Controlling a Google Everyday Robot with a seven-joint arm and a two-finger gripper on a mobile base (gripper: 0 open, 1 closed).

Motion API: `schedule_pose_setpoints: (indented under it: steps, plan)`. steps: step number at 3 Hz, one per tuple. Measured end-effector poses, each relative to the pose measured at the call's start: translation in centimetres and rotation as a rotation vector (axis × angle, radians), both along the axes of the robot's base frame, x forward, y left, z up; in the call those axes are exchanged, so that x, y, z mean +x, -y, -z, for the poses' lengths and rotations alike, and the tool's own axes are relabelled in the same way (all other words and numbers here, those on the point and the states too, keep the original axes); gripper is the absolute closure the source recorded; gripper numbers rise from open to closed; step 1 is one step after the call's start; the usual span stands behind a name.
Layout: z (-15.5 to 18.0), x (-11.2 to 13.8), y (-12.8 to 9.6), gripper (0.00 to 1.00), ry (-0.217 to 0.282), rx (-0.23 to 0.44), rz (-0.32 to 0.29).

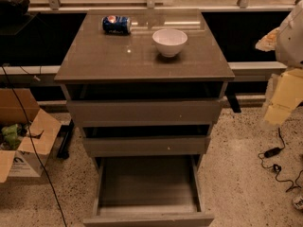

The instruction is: Close bottom drawer

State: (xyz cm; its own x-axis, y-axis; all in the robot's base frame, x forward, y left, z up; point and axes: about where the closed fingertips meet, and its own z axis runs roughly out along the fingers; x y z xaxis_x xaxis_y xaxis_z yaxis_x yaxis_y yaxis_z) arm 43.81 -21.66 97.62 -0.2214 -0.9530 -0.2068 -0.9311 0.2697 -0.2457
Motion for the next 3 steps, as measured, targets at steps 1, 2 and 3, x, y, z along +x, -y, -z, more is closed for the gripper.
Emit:
schedule_pose_setpoints:
  steps: [1, 2, 3]
  plan:
    - [0.0, 0.0, 0.0, 0.00, 0.000, 0.000, 0.000]
    - [0.0, 0.0, 0.0, 0.15, 0.000, 0.000, 0.000]
    - [2.6, -0.1, -0.8, 0.38, -0.030, 0.061, -0.001]
